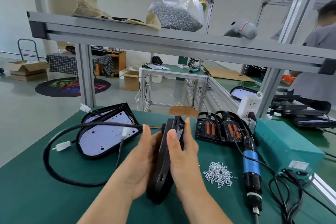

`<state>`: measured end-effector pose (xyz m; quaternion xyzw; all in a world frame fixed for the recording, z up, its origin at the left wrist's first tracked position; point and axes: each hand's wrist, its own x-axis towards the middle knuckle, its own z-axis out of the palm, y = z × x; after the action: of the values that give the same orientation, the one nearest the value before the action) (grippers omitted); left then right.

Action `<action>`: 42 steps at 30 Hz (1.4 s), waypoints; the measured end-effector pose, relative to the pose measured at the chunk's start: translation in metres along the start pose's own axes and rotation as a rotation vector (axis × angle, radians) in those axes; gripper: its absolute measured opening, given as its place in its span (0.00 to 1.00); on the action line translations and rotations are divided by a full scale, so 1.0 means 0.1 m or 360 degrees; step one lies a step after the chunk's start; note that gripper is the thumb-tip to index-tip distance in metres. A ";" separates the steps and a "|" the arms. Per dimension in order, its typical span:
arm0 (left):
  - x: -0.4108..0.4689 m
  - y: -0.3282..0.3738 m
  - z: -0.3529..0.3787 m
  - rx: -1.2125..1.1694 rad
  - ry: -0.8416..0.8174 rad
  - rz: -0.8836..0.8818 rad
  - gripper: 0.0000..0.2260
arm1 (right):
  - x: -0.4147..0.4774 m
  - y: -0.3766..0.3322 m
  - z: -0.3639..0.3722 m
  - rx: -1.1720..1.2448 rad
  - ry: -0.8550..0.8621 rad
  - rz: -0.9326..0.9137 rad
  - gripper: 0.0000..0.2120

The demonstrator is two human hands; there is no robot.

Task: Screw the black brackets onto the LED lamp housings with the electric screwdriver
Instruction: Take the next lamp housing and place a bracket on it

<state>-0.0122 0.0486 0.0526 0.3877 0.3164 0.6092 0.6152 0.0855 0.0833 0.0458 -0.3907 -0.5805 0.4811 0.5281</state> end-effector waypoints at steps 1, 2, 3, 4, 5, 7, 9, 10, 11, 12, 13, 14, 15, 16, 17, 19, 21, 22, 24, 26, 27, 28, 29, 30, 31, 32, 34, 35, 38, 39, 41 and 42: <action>-0.02 -0.02 0.01 0.0037 -0.0043 0.0011 0.36 | 0.00 -0.01 0.00 -0.0122 0.0026 0.0014 0.51; -0.03 -0.04 0.02 0.0090 -0.0036 0.0026 0.38 | 0.00 -0.01 -0.01 -0.0231 0.0029 0.0003 0.52; -0.03 -0.06 0.00 0.0141 0.0030 0.0029 0.38 | -0.01 -0.01 -0.02 -0.0303 0.0020 -0.0017 0.51; -0.02 -0.07 -0.02 0.0144 0.0125 0.0029 0.37 | -0.03 0.00 -0.04 -0.0329 0.0010 -0.0037 0.48; 0.00 -0.07 -0.07 0.0106 0.0204 0.0004 0.33 | -0.04 -0.01 -0.05 -0.0308 -0.0020 -0.0038 0.43; 0.02 -0.04 -0.19 -0.0046 0.0253 -0.0069 0.26 | -0.02 0.01 -0.07 -0.0220 -0.0093 -0.0020 0.32; 0.03 0.01 -0.31 -0.0173 0.0288 -0.0086 0.24 | 0.05 0.11 -0.13 -0.0110 -0.0072 0.0038 0.27; 0.04 0.02 -0.36 -0.0213 0.0334 -0.0075 0.24 | 0.06 0.13 -0.15 -0.0098 -0.0062 0.0088 0.23; 0.06 0.02 -0.41 -0.0239 0.0380 -0.0062 0.24 | 0.06 0.16 -0.16 -0.0148 -0.0073 0.0125 0.17; 0.07 0.02 -0.44 -0.0240 0.0430 -0.0059 0.24 | 0.04 0.17 -0.15 -0.0209 -0.0093 0.0175 0.11; 0.09 0.02 -0.45 -0.0217 0.0481 -0.0070 0.24 | 0.04 0.22 -0.16 -0.0267 -0.0091 0.0191 0.13; 0.10 0.01 -0.46 -0.0174 0.0531 -0.0091 0.24 | 0.03 0.24 -0.15 -0.0315 -0.0080 0.0212 0.17; 0.12 -0.01 -0.45 -0.0113 0.0583 -0.0115 0.23 | 0.02 0.25 -0.15 -0.0345 -0.0044 0.0203 0.19; 0.14 -0.03 -0.45 -0.0052 0.0643 -0.0132 0.21 | 0.02 0.25 -0.16 -0.0386 0.0011 0.0199 0.19; 0.17 -0.05 -0.45 0.0002 0.0702 -0.0127 0.18 | 0.04 0.28 -0.17 -0.0435 0.0055 0.0179 0.19; 0.20 -0.07 -0.45 0.0078 0.0756 -0.0105 0.11 | 0.05 0.31 -0.18 -0.0517 0.0117 0.0138 0.20; 0.22 -0.08 -0.45 0.0102 0.0732 -0.0141 0.09 | 0.05 0.33 -0.18 -0.0573 0.0124 0.0094 0.22; 0.22 -0.08 -0.46 0.0117 0.0721 -0.0169 0.10 | 0.05 0.34 -0.18 -0.0598 0.0129 0.0083 0.22; 0.24 -0.11 -0.48 0.0190 0.0724 -0.0252 0.11 | 0.05 0.36 -0.19 -0.0645 0.0148 0.0091 0.23; 0.25 -0.14 -0.48 0.0259 0.0726 -0.0329 0.10 | 0.06 0.36 -0.22 -0.0710 0.0151 0.0127 0.24; 0.26 -0.15 -0.48 0.0278 0.0726 -0.0353 0.09 | 0.07 0.35 -0.24 -0.0768 0.0142 0.0152 0.24; 0.26 -0.15 -0.48 0.0293 0.0726 -0.0369 0.08 | 0.08 0.33 -0.26 -0.0845 0.0122 0.0172 0.25; 0.27 -0.16 -0.49 0.0301 0.0725 -0.0384 0.08 | 0.09 0.30 -0.28 -0.0933 0.0103 0.0186 0.25; 0.28 -0.17 -0.49 0.0306 0.0721 -0.0395 0.07 | 0.09 0.25 -0.30 -0.1009 0.0100 0.0191 0.26; 0.29 -0.17 -0.50 0.0311 0.0713 -0.0404 0.07 | 0.11 0.22 -0.34 -0.1044 0.0119 0.0181 0.26; 0.31 -0.18 -0.51 0.0314 0.0702 -0.0408 0.07 | 0.13 0.19 -0.38 -0.1051 0.0158 0.0164 0.26; 0.33 -0.19 -0.54 0.0295 0.0666 -0.0418 0.07 | 0.21 0.17 -0.48 -0.1009 0.0234 0.0188 0.22; 0.34 -0.19 -0.55 0.0265 0.0642 -0.0428 0.08 | 0.26 0.16 -0.51 -0.0960 0.0270 0.0258 0.18; 0.35 -0.22 -0.52 0.0110 0.0531 -0.0507 0.10 | 0.47 0.16 -0.63 -0.0685 0.0414 0.0508 0.12; 0.35 -0.23 -0.50 0.0065 0.0482 -0.0538 0.11 | 0.54 0.14 -0.68 -0.0618 0.0481 0.0574 0.13; 0.34 -0.24 -0.47 0.0016 0.0417 -0.0562 0.15 | 0.69 0.11 -0.80 -0.0464 0.0648 0.0680 0.08; 0.34 -0.25 -0.46 0.0001 0.0401 -0.0561 0.16 | 0.77 0.11 -0.86 -0.0317 0.0720 0.0734 0.05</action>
<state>-0.0374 0.0880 0.0108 0.2473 0.4539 0.5356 0.6677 0.1593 0.1721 0.0511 -0.6582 -0.3891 0.4300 0.4801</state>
